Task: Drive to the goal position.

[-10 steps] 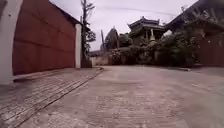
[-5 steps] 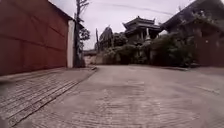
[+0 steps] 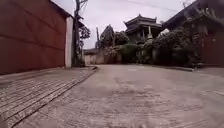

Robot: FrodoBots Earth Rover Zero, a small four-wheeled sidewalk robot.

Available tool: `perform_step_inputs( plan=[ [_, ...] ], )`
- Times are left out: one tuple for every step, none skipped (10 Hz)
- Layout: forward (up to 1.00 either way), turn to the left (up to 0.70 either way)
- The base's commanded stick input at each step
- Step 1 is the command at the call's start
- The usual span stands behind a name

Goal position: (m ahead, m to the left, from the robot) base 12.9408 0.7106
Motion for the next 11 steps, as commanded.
perform_step_inputs(
  plan=[
    [1.00,0.00],
    [1.00,0.00],
    [1.00,0.00],
    [1.00,0.00],
    [1.00,0.00],
    [1.00,0.00],
    [1.00,0.00],
    [1.00,0.00],
    [1.00,0.00],
    [1.00,0.00],
    [1.00,0.00]
  ],
)
